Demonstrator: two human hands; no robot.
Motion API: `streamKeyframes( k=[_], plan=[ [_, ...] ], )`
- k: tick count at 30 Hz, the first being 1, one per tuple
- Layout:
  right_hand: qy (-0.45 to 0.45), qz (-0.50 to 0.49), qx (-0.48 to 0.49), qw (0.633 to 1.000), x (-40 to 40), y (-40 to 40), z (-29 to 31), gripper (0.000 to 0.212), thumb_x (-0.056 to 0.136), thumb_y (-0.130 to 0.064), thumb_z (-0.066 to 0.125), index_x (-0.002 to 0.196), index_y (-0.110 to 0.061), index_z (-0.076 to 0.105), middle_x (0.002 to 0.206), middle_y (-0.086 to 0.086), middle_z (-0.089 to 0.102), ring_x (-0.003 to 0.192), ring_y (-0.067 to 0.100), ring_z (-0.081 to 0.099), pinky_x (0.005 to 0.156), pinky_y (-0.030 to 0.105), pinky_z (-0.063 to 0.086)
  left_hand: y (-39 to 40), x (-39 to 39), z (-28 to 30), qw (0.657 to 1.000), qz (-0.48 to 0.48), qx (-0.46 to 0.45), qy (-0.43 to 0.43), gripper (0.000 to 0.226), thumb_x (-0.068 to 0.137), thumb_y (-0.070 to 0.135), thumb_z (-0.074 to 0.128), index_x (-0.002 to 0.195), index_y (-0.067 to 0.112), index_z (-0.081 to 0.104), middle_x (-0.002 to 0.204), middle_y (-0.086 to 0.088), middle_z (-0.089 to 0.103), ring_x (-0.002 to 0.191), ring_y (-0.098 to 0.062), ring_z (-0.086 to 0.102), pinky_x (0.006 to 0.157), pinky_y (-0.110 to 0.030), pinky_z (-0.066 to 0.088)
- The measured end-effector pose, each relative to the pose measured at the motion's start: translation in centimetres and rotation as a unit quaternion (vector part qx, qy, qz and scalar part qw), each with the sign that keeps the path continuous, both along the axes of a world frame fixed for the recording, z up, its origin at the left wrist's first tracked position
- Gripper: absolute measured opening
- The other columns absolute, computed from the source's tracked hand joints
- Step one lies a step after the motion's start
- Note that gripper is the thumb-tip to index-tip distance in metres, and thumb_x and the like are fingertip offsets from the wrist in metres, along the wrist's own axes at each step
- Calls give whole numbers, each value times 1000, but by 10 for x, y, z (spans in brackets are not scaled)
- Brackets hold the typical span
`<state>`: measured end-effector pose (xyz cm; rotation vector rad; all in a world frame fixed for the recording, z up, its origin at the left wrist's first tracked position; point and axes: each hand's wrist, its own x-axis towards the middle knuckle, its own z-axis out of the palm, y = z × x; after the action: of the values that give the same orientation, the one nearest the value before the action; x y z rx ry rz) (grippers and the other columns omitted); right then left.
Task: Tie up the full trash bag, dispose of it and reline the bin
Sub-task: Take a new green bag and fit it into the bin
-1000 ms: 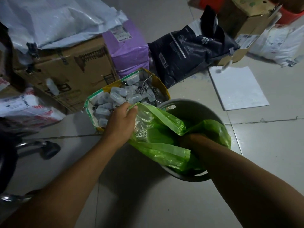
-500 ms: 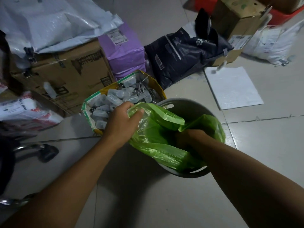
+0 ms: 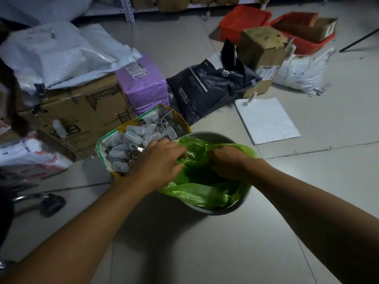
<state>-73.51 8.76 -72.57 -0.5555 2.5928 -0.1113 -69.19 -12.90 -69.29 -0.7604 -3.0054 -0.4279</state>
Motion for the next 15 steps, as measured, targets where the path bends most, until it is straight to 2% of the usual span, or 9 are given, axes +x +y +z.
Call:
streamKeyframes(
  k=[2, 4, 8, 11, 15],
  plan=[
    [17, -75, -65, 995, 5, 5, -1, 33, 100, -29, 41, 131, -22, 51, 108, 11, 64, 103, 30, 63, 86, 39, 50, 2, 2, -5, 997, 29, 9, -65, 25, 84, 42, 69, 103, 25, 64, 103, 5, 65, 103, -18, 55, 88, -38, 44],
    [41, -90, -86, 991, 8, 8, -1, 42, 102, -33, 36, 142, -25, 39, 114, 15, 63, 100, 31, 62, 84, 40, 50, 3, 5, -10, 994, 53, 20, -94, 39, 81, 52, 69, 110, 26, 64, 113, 4, 61, 112, -18, 50, 92, -39, 45],
    [156, -36, -83, 984, 11, 11, 0, 60, 93, -29, 52, 142, -30, 18, 103, 16, 67, 72, 30, 57, 60, 37, 47, 8, 12, -15, 993, 46, -36, -101, 88, 67, 81, 55, 138, 29, 47, 140, 4, 40, 131, -19, 33, 103, -42, 38],
    [196, -67, -102, 973, 15, 13, 7, 53, 92, -27, 55, 136, -27, 25, 97, 12, 68, 71, 31, 61, 61, 42, 56, 7, 15, -15, 989, 60, -72, -111, 112, 59, 91, 48, 150, 28, 30, 155, 1, 23, 144, -22, 16, 113, -49, 28],
    [220, -127, -88, 963, 12, 21, 11, 29, 95, -26, 51, 121, -18, 41, 79, 7, 60, 63, 26, 52, 56, 34, 43, -1, 17, -17, 981, 68, -93, -155, 129, 54, 91, 55, 156, 27, 7, 163, 2, -1, 150, -22, -3, 118, -58, 18]
  ],
)
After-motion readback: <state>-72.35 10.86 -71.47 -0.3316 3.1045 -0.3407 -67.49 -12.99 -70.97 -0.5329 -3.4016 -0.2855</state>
